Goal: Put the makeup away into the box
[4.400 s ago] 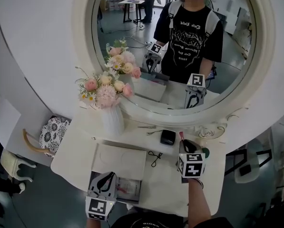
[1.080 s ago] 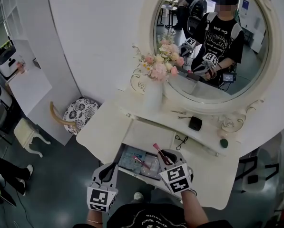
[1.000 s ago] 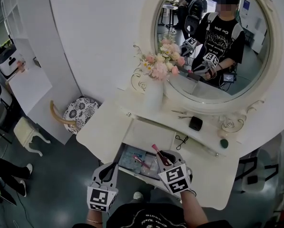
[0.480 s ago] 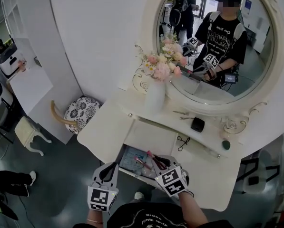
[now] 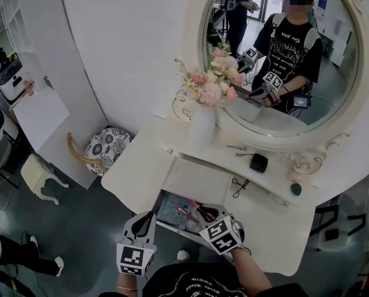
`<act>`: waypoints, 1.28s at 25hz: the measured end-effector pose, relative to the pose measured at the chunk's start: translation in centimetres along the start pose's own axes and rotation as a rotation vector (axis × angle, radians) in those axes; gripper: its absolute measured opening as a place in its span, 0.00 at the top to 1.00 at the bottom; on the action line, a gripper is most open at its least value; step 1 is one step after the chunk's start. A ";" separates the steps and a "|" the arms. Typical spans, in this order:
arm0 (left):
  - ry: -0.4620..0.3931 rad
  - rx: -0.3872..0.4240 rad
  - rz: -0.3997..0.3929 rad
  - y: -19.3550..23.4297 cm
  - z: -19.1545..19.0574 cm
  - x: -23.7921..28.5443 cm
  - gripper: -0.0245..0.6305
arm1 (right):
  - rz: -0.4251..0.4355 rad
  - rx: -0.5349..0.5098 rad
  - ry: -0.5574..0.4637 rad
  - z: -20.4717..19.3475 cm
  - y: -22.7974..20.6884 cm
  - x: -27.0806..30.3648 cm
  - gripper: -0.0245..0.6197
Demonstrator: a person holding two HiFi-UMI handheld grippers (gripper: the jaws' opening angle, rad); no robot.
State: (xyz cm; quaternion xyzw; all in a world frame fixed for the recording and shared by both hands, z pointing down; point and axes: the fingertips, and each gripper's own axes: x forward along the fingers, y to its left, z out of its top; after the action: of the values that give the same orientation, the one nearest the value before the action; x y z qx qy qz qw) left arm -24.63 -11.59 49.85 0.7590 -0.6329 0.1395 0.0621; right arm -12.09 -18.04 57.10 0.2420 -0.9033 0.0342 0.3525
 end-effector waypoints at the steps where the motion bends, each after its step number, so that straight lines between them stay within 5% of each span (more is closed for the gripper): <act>1: -0.001 -0.005 0.001 0.0 0.0 0.1 0.93 | 0.003 -0.011 0.007 -0.1 0.0 0.2 0.89; 19: 0.012 -0.014 0.020 0.6 -0.3 0.9 0.93 | 0.047 -0.130 0.114 -0.9 1.0 2.1 0.89; 32: 0.016 -0.013 0.019 0.9 -0.4 1.0 0.93 | 0.131 -0.127 0.073 2.3 3.3 3.0 0.89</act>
State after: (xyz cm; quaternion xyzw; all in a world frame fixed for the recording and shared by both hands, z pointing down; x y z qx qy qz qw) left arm -25.37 -12.56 50.45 0.7516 -0.6403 0.1418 0.0708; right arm -16.92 -16.88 57.68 0.1581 -0.9042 0.0084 0.3968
